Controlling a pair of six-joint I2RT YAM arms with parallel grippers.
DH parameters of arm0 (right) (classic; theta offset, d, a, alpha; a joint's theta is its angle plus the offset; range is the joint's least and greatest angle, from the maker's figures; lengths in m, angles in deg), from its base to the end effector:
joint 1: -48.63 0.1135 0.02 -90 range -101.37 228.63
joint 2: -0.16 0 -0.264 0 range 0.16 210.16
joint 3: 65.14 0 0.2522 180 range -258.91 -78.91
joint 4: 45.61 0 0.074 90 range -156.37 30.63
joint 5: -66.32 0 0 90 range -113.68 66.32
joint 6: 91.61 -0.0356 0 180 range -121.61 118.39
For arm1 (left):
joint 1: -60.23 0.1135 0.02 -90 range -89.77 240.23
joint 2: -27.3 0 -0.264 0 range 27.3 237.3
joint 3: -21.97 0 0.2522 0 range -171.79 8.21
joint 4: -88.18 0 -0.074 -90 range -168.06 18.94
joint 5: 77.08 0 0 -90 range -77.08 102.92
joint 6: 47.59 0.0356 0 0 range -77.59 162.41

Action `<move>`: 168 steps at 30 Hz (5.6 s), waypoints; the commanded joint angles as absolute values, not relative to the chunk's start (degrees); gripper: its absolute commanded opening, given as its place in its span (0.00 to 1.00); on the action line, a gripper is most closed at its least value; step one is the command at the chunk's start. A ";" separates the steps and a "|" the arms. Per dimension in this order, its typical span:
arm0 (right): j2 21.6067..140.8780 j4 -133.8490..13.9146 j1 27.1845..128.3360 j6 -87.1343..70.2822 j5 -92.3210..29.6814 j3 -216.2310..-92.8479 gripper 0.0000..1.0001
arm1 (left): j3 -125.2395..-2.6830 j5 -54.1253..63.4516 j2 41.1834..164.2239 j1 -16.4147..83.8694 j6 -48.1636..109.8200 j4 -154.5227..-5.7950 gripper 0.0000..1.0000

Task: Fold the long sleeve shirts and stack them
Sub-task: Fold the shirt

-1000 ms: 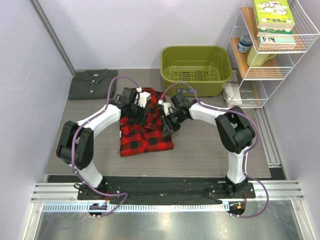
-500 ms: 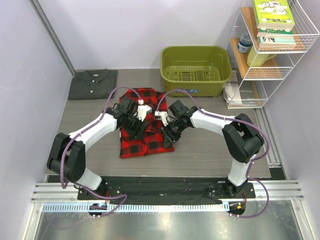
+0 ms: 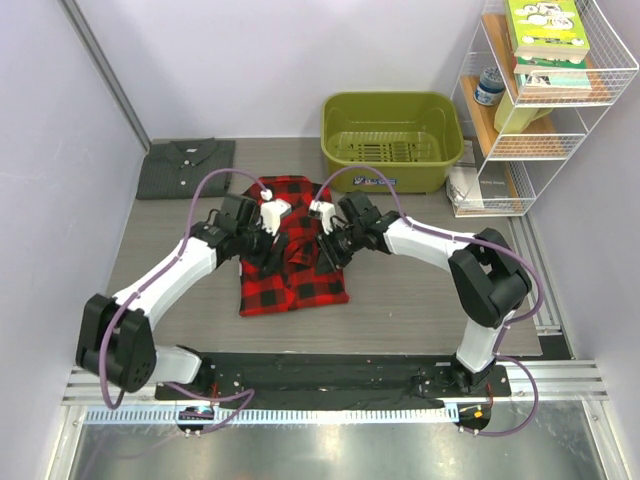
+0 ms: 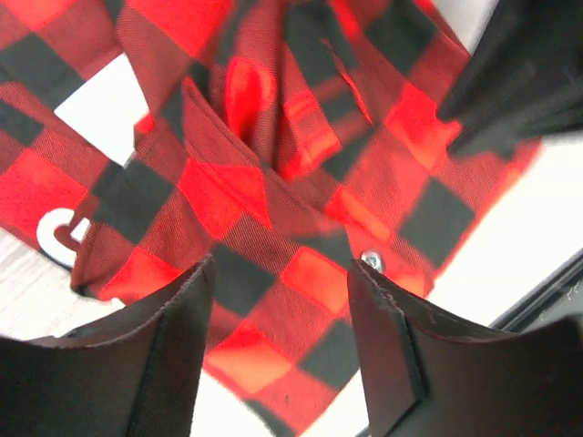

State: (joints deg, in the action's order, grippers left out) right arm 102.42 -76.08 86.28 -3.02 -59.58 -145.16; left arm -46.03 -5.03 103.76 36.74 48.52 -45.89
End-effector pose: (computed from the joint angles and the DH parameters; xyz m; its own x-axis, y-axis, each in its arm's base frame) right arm 0.2816 0.2436 0.1942 -0.6488 -0.4754 -0.5942 -0.7603 0.4362 0.4813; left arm 0.2437 -0.1179 0.2454 -0.6835 0.4075 -0.6056 0.6200 0.7619 -0.1872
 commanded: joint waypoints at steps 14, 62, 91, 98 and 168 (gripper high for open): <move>112.04 -60.17 86.16 -10.13 -51.54 -152.82 0.25 | -51.83 6.78 116.43 37.46 38.63 -57.39 0.44; 117.76 -59.02 86.25 -14.97 -48.11 -158.71 0.38 | -42.25 -3.60 110.35 35.71 34.93 -69.44 0.02; 112.56 -71.06 75.44 -11.89 -54.00 -153.17 0.55 | -49.88 -10.54 117.38 57.24 51.99 -43.60 0.57; 113.81 -71.32 75.53 -13.65 -56.20 -154.76 0.41 | -51.56 -11.68 120.20 57.85 51.20 -43.34 0.54; 105.43 -80.13 80.71 -4.25 -55.15 -153.17 0.37 | -46.38 -17.75 112.46 53.90 43.57 -43.86 0.52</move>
